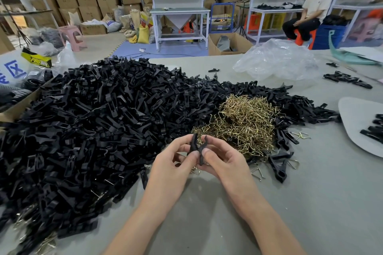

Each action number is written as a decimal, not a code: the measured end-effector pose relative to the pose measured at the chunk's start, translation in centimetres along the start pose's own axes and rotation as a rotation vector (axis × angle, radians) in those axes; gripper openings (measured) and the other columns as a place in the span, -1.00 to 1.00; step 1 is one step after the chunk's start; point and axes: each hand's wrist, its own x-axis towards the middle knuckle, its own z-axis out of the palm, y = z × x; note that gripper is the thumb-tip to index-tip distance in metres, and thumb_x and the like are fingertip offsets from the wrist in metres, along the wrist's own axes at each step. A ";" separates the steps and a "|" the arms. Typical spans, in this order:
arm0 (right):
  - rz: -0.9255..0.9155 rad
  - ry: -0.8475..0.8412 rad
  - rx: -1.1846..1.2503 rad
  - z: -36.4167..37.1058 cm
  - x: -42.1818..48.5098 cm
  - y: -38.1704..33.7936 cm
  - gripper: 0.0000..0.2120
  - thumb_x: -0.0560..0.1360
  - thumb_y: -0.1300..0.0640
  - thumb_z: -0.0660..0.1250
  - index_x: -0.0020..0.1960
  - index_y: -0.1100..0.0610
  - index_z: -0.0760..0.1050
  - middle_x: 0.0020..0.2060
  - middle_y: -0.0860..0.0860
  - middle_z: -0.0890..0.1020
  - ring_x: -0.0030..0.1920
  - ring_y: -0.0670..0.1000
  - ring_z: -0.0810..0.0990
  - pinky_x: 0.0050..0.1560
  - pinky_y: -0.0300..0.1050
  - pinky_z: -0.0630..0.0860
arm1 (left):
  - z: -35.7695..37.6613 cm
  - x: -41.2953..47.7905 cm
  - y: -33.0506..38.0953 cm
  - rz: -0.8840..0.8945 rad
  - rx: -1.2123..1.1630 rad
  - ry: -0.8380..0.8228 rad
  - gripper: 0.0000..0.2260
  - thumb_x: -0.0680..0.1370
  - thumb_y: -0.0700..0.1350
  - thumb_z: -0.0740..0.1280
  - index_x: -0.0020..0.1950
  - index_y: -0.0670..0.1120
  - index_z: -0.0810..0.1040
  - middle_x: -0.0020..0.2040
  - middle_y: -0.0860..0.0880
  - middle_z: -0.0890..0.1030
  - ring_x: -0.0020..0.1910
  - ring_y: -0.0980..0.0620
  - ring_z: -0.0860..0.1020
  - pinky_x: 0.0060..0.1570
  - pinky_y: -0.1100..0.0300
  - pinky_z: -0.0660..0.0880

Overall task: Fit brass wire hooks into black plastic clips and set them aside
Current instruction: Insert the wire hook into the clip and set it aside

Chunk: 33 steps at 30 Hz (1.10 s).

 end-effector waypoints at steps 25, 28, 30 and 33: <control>0.070 0.018 0.041 0.0 0.4 0.2 -0.75 0.60 0.33 0.30 0.22 0.15 0.60 0.01 0.08 0.72 -0.07 0.05 0.72 -0.02 -0.07 0.68 | 0.0 0.2 -0.7 -0.097 -0.205 0.001 -0.72 0.65 -0.24 0.25 0.20 0.15 0.50 0.00 0.06 0.69 -0.10 0.05 0.66 -0.10 0.18 0.61; 0.044 0.037 -0.023 -0.1 0.4 0.3 -0.75 0.60 0.32 0.32 0.22 0.11 0.62 0.06 0.05 0.73 0.05 0.08 0.72 -0.02 -0.11 0.67 | -0.1 0.3 -0.8 -0.076 -0.159 0.000 -0.65 0.64 -0.23 0.28 0.35 0.12 0.40 0.07 0.14 0.69 -0.05 0.06 0.67 -0.04 0.22 0.61; 0.030 0.035 -0.050 -0.2 0.3 0.3 -0.74 0.60 0.30 0.32 0.22 0.09 0.62 0.05 0.03 0.74 0.08 0.09 0.71 0.02 -0.10 0.66 | -0.2 0.4 -0.9 -0.053 -0.105 0.002 -0.66 0.63 -0.22 0.30 0.29 0.17 0.50 0.06 0.18 0.68 -0.04 0.10 0.67 0.02 0.24 0.60; 0.018 0.026 -0.085 -0.3 0.2 0.4 -0.74 0.59 0.29 0.34 0.23 0.07 0.62 0.05 0.02 0.74 0.08 0.07 0.71 0.06 -0.09 0.65 | -0.3 0.3 -0.8 -0.049 -0.066 -0.009 -0.64 0.62 -0.19 0.34 0.20 0.30 0.54 0.01 0.18 0.67 -0.03 0.15 0.67 -0.02 0.37 0.53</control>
